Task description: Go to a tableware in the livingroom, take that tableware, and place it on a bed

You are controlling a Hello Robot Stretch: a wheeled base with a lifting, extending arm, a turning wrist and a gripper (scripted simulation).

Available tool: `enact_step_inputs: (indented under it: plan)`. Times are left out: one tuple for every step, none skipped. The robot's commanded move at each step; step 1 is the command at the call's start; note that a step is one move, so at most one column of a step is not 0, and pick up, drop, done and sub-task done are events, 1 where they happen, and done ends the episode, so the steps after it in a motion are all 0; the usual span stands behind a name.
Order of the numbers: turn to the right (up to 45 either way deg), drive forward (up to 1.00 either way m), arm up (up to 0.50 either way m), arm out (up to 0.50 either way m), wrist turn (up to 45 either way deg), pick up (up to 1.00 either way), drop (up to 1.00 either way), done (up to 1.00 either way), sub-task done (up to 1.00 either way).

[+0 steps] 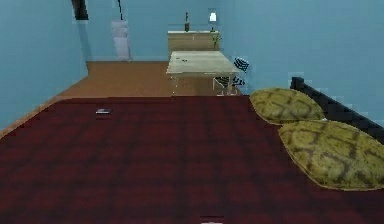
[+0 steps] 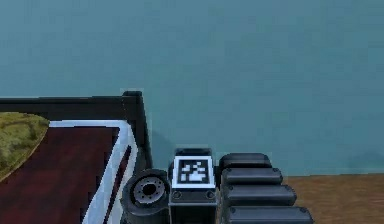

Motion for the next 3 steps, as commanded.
enact_step_inputs:
  plan:
    - [6.0,0.0,0.0,0.0,0.0,0.0,0.0,0.0,0.0]
    - [-9.0,0.0,0.0,0.0,0.0,0.0,0.0,0.0,0.0]
    - [3.0,0.0,0.0,0.0,0.0,0.0,0.0,0.0,0.0]
